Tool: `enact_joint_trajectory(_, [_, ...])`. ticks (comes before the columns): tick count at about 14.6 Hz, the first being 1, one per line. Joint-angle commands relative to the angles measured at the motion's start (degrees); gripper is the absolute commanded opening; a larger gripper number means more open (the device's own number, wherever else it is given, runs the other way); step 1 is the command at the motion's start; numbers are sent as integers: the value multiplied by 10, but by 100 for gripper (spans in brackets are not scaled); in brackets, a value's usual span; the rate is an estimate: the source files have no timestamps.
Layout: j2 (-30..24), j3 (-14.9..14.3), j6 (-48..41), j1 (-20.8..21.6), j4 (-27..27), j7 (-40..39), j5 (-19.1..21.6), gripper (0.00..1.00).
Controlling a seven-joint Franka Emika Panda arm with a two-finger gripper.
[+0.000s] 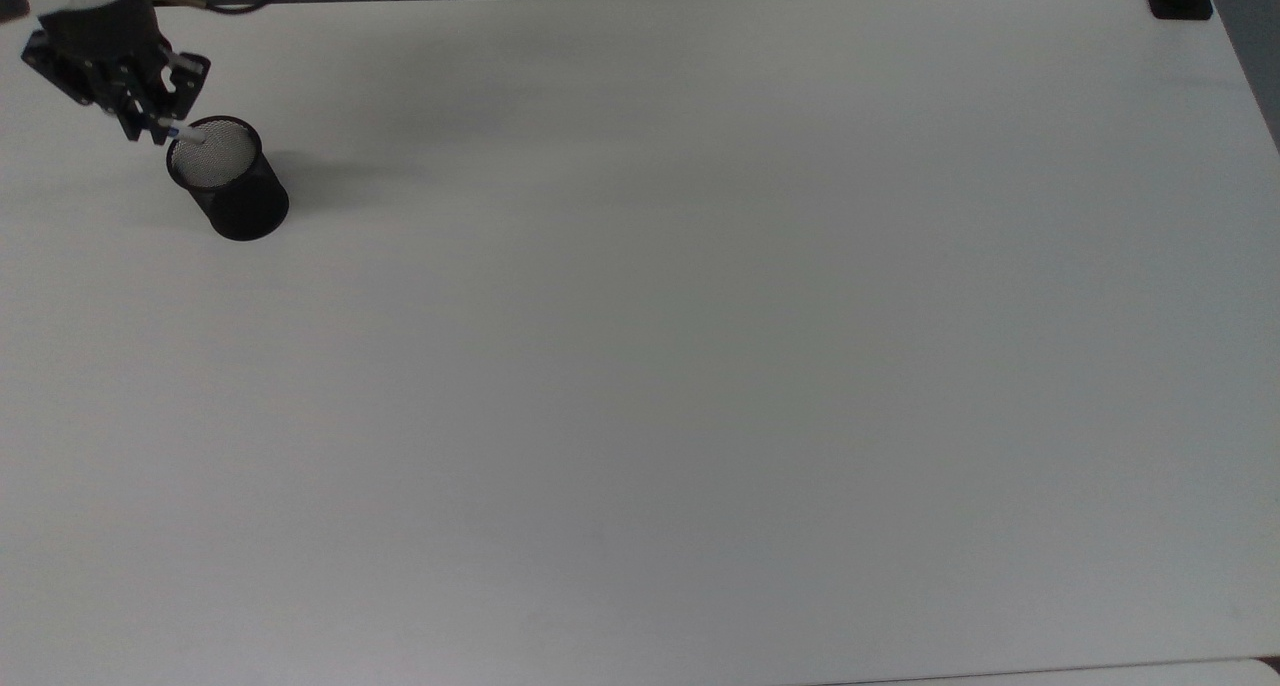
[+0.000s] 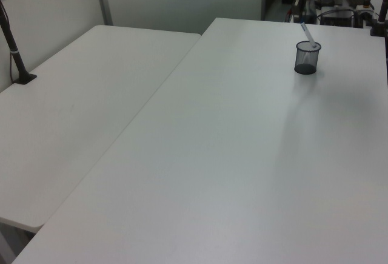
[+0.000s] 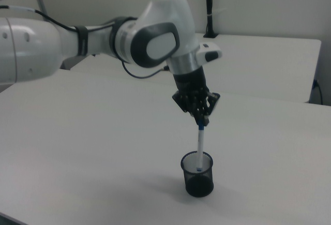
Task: Remove the marker
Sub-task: 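Lower the gripper into the cup and close on the blue-capped marker, then lift the marker up out of the mesh cup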
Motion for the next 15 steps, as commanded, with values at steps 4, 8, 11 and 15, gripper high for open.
enact_joint_trajectory(4, [-36,18,-116,12,5,-1,46,15])
enact_joint_trajectory(8, [-17,41,-119,39,-36,37,45,15])
enact_joint_trajectory(11, [19,41,-118,55,-42,48,43,15])
enact_joint_trajectory(15, [53,41,-82,71,-42,78,45,18])
